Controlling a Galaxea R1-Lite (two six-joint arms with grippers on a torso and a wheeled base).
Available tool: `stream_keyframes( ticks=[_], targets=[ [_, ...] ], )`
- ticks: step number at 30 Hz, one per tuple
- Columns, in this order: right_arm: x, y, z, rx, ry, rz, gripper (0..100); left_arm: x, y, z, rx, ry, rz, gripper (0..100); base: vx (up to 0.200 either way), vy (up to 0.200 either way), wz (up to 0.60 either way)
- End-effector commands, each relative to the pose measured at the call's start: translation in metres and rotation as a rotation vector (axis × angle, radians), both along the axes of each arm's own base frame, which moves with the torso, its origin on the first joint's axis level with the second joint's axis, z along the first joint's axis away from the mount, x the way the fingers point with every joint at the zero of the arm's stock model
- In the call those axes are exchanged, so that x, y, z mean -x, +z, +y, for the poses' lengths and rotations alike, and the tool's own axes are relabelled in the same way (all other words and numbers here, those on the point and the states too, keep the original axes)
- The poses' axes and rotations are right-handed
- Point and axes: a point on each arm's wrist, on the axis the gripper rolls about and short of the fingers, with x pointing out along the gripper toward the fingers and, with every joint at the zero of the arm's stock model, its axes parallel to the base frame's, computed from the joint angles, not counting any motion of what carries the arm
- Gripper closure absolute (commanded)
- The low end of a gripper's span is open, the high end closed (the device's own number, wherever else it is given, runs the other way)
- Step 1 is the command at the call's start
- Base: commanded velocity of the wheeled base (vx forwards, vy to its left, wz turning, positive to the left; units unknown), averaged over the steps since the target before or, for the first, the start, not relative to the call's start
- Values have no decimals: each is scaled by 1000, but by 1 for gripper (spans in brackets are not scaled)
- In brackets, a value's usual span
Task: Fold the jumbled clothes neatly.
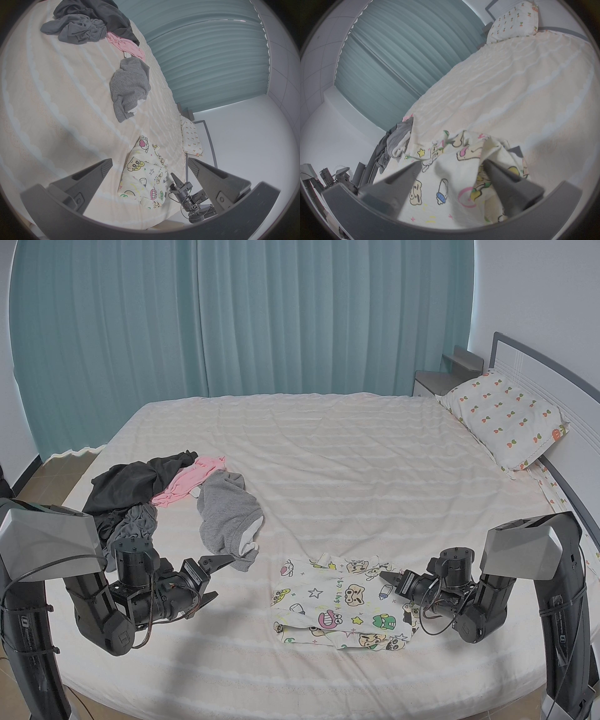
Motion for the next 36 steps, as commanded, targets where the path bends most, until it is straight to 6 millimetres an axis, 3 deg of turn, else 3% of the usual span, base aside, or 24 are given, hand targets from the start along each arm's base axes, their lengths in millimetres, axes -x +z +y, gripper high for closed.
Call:
stream_keyframes(
  ticks=[1, 10, 27, 28, 33, 36],
  targets=[
    [-8, -2, -7, 20, 1, -19, 100, 0, -1, 0, -1, 0, 2, 0, 0, 0, 0],
    [-12, 2, -10, 31, -83, -176, 100, 0, -2, 0, -2, -1, 5, 0, 0, 0, 0],
    [-18, 7, -26, 28, -102, -196, 100, 0, -5, 0, -34, -17, -6, 0, 0, 0, 0],
    [-18, 7, -26, 28, -102, -196, 0, 0, -5, 0, -34, -17, -6, 0, 0, 0, 0],
    [-15, 10, -27, 25, -94, -194, 0, 0, -5, 0, -35, -18, -6, 0, 0, 0, 0],
    [6, 25, -31, 24, -85, -168, 0, 0, -5, 0, -35, -18, -6, 0, 0, 0, 0]
  ],
)
